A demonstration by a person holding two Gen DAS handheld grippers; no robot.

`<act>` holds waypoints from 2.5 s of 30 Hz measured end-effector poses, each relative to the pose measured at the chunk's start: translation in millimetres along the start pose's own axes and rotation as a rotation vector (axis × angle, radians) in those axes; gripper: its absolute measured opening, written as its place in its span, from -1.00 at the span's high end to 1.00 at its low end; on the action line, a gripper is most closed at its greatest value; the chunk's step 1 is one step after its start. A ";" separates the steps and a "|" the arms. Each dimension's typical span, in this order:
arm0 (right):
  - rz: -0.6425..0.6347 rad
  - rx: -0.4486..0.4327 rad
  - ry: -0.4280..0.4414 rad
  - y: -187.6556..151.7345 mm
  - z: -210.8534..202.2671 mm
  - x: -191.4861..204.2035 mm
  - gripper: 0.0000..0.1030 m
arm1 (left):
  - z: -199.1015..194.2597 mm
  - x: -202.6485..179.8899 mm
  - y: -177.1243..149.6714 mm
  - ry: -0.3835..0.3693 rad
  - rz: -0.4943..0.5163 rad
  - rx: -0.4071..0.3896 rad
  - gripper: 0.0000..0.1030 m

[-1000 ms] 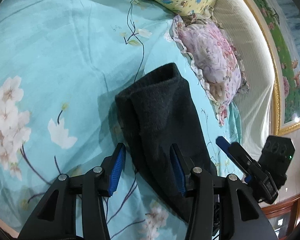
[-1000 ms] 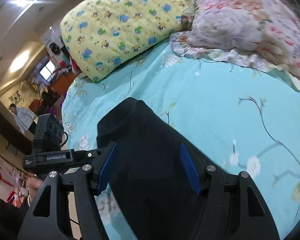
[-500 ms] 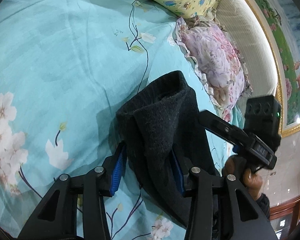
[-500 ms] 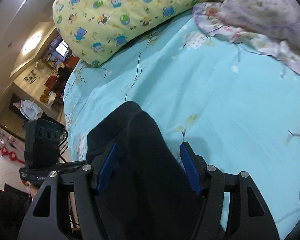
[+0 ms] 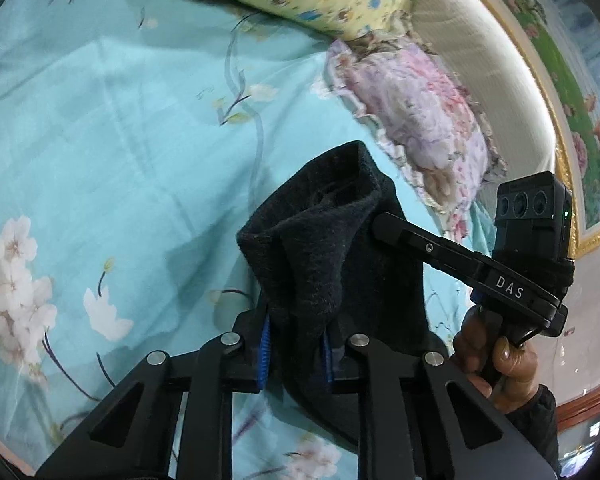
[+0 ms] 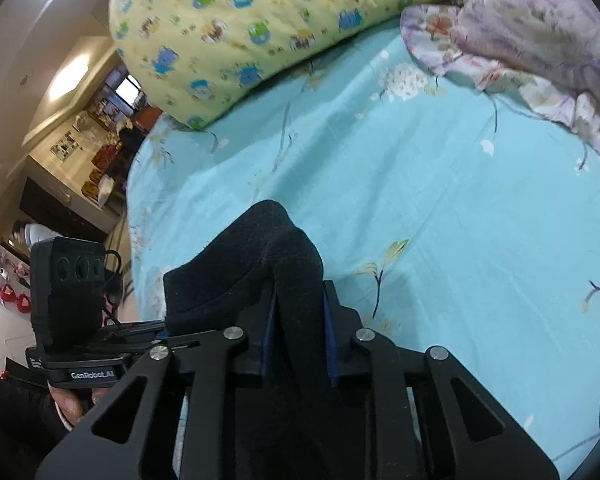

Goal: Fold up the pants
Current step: 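Lift the folded end with both grippers and fold it over the pants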

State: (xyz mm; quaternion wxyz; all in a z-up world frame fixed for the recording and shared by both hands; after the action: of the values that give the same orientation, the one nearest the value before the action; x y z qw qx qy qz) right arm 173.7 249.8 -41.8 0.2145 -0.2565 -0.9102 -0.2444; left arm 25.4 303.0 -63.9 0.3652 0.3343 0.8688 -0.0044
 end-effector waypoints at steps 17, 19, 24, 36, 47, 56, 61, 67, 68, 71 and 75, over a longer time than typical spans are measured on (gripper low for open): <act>0.017 -0.229 0.061 -54.5 -110.1 24.1 0.63 | -39.6 -101.6 -37.2 -0.071 0.182 -0.044 0.67; 0.025 -0.248 0.063 -64.7 -120.0 23.3 0.64 | -39.9 -113.1 -44.5 -0.080 0.205 -0.037 0.67; 0.056 -0.302 0.061 -96.0 -144.9 18.9 0.65 | -41.8 -141.2 -67.5 -0.104 0.268 -0.011 0.67; 0.171 -0.451 0.068 -177.9 -195.6 -5.2 0.65 | -22.4 -220.3 -134.2 -0.136 0.441 0.084 0.67; 0.304 -0.558 0.079 -256.8 -219.2 -37.0 0.66 | 11.4 -262.5 -183.6 -0.130 0.550 0.189 0.67; 0.379 -0.614 0.075 -302.6 -223.4 -54.1 0.66 | 36.4 -279.4 -215.8 -0.096 0.632 0.242 0.67; 0.416 -0.631 0.067 -325.3 -221.6 -62.9 0.66 | 48.1 -286.8 -232.7 -0.069 0.680 0.260 0.66; 0.456 -0.644 0.050 -345.8 -220.1 -73.3 0.66 | 63.5 -294.0 -249.9 -0.027 0.744 0.261 0.66; 0.464 -0.644 0.047 -348.5 -219.4 -75.0 0.66 | 66.6 -294.8 -251.2 -0.020 0.753 0.263 0.65; 0.482 -0.643 0.037 -355.8 -216.5 -79.4 0.65 | 71.8 -295.5 -256.7 -0.008 0.778 0.265 0.63; 0.498 -0.634 -0.003 -362.0 -215.6 -79.6 0.64 | 75.3 -295.8 -262.4 -0.009 0.801 0.275 0.62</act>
State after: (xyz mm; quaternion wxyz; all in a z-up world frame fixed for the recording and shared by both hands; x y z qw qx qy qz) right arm 85.7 -169.9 -34.1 0.1761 -0.5231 -0.7001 -0.4530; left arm 70.4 -90.6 7.5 0.2940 0.6910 0.6601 0.0204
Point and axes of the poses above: each gripper's, at about its wrist camera, not at the fingertips, and z roughly the way its jaws point, x to its left, y to its top, the point moved 5 cm from there along z, roughly the way its jaws point, and after that the axes turned 11 degrees about x, right-handed, at the moved point
